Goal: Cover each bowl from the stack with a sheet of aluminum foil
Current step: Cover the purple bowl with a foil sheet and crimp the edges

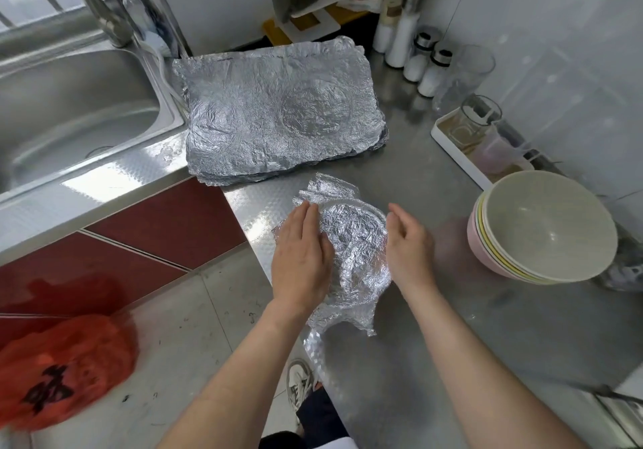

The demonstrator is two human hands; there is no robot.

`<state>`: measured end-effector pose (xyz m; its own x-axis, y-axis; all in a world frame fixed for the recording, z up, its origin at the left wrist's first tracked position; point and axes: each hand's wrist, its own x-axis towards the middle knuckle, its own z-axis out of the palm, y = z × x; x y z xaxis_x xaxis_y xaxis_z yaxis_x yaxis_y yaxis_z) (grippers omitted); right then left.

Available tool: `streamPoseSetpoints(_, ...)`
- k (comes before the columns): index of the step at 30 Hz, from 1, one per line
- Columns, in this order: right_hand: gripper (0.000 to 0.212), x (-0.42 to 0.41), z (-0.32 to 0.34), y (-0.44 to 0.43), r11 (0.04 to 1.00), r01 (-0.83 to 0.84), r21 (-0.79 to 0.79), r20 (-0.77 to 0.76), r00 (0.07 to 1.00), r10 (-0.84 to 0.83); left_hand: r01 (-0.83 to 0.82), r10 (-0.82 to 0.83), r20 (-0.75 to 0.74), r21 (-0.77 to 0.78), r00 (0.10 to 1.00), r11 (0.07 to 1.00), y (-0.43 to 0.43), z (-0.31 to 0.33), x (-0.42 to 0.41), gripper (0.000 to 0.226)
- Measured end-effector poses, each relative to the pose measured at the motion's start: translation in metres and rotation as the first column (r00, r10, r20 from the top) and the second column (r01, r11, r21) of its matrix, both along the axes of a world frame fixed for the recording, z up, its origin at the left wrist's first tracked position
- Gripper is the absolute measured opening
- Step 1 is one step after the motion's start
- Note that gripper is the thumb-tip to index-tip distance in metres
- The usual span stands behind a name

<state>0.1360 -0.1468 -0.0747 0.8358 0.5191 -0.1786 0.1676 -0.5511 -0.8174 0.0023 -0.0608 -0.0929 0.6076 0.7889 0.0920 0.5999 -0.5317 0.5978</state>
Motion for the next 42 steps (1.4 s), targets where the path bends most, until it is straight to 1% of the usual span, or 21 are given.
streamPoseSetpoints(2,0.034,-0.004,-0.002,0.003,0.999,-0.033,-0.040,0.070,0.997,0.036,0.006,-0.006,-0.003,0.003,1.000,1.000,-0.001,0.000,0.001,0.052)
streamPoseSetpoints(6,0.031,-0.015,-0.008,0.000,0.998,0.019,-0.064,0.123,0.992,-0.011,0.029,-0.029,0.001,0.029,1.000,0.999,0.000,0.001,-0.004,0.051)
streamPoseSetpoints(8,0.031,-0.016,-0.007,-0.003,0.998,0.021,-0.057,0.104,0.994,-0.015,0.044,-0.045,0.003,0.032,0.999,0.999,0.001,0.002,-0.008,0.051)
streamPoseSetpoints(12,0.034,-0.010,0.005,0.003,1.000,-0.008,0.008,-0.051,0.999,0.008,0.053,-0.053,-0.009,0.090,0.999,0.995,0.007,0.005,-0.011,0.045)
streamPoseSetpoints(14,0.036,-0.006,0.009,0.010,0.998,-0.057,-0.003,-0.052,0.997,0.057,0.047,-0.046,-0.018,0.105,0.999,0.993,0.012,0.010,-0.005,0.040)
streamPoseSetpoints(18,0.030,-0.004,0.010,0.021,0.981,-0.181,-0.074,0.126,0.974,0.189,0.078,-0.071,-0.058,0.120,0.996,0.990,0.025,0.017,0.008,0.026)
streamPoseSetpoints(21,0.021,-0.005,0.005,0.028,0.959,-0.259,-0.112,0.306,0.910,0.281,0.077,-0.070,-0.058,0.137,0.996,0.988,0.034,0.017,0.013,0.019)
streamPoseSetpoints(23,0.017,-0.005,0.003,0.033,0.949,-0.279,-0.144,0.349,0.884,0.313,0.071,-0.064,-0.051,0.134,0.997,0.988,0.038,0.017,0.015,0.017)
streamPoseSetpoints(26,0.023,-0.006,0.003,0.037,0.935,-0.306,-0.180,0.361,0.863,0.353,0.081,-0.077,-0.039,0.121,0.996,0.989,0.042,0.018,0.015,0.015)
streamPoseSetpoints(29,0.025,-0.006,0.001,0.039,0.925,-0.322,-0.202,0.366,0.851,0.376,0.083,-0.079,-0.045,0.090,0.996,0.993,0.043,0.018,0.015,0.017)
streamPoseSetpoints(34,0.015,-0.007,0.001,0.039,0.929,-0.312,-0.200,0.355,0.861,0.365,0.097,-0.092,-0.074,0.070,0.993,0.993,0.040,0.016,0.018,0.016)
streamPoseSetpoints(37,0.014,-0.004,0.004,0.037,0.925,-0.335,-0.181,0.277,0.885,0.374,0.125,-0.120,-0.093,0.048,0.988,0.991,0.041,0.017,0.019,0.016)
streamPoseSetpoints(40,0.018,0.002,0.010,0.035,0.915,-0.376,-0.145,0.167,0.902,0.398,0.138,-0.136,-0.066,0.035,0.989,0.990,0.042,0.020,0.018,0.016)
streamPoseSetpoints(42,0.023,0.005,0.013,0.037,0.898,-0.401,-0.178,0.099,0.901,0.422,0.152,-0.150,-0.055,0.036,0.987,0.988,0.041,0.020,0.018,0.016)
